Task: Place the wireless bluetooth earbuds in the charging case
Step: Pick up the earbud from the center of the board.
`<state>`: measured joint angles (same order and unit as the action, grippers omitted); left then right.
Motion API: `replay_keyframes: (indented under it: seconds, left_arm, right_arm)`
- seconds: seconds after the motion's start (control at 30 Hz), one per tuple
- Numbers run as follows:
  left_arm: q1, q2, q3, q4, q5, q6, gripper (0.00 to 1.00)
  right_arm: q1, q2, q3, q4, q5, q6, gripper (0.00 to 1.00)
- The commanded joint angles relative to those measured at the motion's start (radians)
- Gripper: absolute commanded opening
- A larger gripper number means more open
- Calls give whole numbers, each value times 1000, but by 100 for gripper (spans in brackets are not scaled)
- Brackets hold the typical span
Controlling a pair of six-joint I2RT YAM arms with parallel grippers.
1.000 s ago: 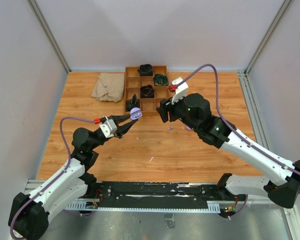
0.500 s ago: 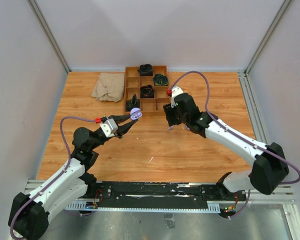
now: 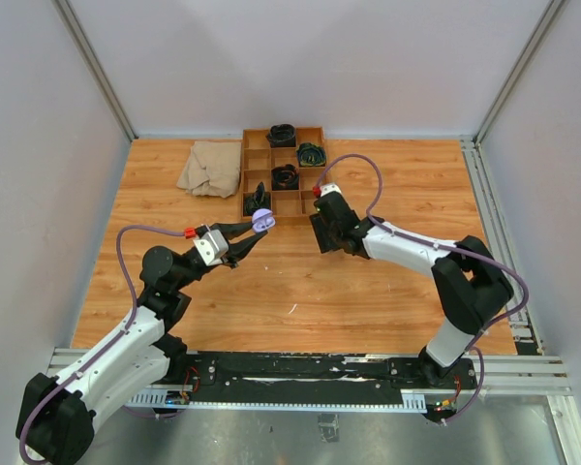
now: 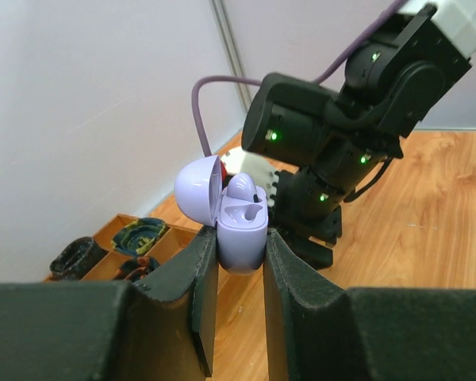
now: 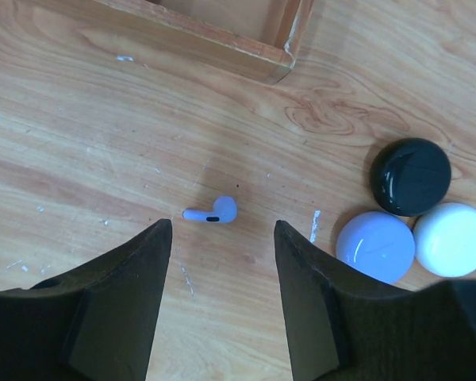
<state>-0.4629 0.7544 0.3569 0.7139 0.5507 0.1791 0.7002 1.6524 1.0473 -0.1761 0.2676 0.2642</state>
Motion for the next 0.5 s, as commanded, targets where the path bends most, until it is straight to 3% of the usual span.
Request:
replay_keyframes:
  seconds: [0.0, 0.47]
  left_arm:
    - [4, -15, 35, 21, -7, 13, 0]
    - [4, -15, 37, 21, -1, 11, 0]
  right_arm:
    - [-14, 61, 34, 22, 35, 45, 56]
    - [-13, 140, 15, 32, 50, 71, 55]
